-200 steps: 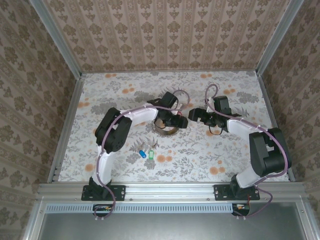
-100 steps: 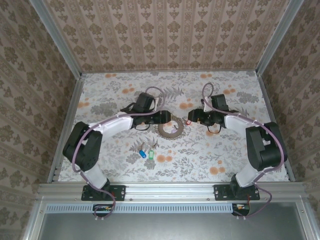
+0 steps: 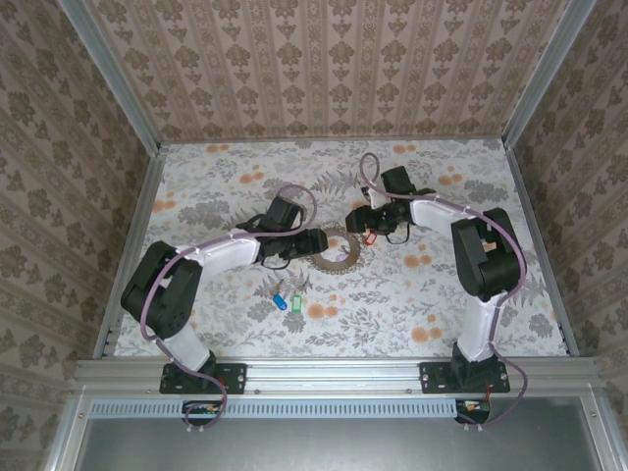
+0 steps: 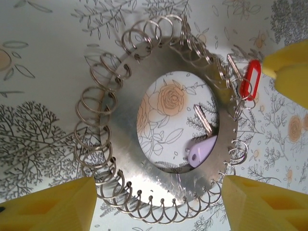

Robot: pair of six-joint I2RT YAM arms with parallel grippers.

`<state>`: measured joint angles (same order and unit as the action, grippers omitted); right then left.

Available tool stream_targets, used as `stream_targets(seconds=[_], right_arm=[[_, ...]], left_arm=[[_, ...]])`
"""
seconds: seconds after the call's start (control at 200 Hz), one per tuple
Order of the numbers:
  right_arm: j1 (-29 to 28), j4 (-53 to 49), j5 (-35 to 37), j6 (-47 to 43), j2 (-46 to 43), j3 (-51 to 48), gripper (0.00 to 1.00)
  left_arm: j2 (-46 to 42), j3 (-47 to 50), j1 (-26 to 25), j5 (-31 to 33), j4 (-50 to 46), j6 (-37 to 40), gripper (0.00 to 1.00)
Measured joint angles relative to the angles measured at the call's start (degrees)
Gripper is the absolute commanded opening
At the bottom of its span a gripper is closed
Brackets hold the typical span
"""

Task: Put the keys on the keyring

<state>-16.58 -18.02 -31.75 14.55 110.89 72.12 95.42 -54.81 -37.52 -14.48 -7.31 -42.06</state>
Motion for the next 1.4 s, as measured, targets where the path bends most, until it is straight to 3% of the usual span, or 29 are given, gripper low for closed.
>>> stream_targets(seconds=[0.33,0.63,0.865,1.035,1.4], right_arm=[[-0.9,-5.0,0.0,-3.1,6.6,5.9,0.61],[-0.9,-7.5,-0.1,-5.9,7.1,6.6,0.50],[-0.9,-7.4,-1.3,-6.0,5.1,3.2,0.51],[-0.5,-8.2,1.6,-6.0,3.6,2.8,0.54],[0.1,-9.5,3.6,-6.1,6.4,9.7,0.52]], left_arm=[[2.8,0.0,-1.8,0.4,-0.2,-1.9,0.69],[5.9,-0.9,-1.8,0.4,0.0,-2.6,0.67],[7.7,-3.1,-1.8,0.2,-0.8,-3.0,0.67],[8.0,-3.5,-1.8,0.2,-0.8,-3.0,0.67],[8.1,-3.5,-1.8,0.2,-0.3,-3.0,0.64]])
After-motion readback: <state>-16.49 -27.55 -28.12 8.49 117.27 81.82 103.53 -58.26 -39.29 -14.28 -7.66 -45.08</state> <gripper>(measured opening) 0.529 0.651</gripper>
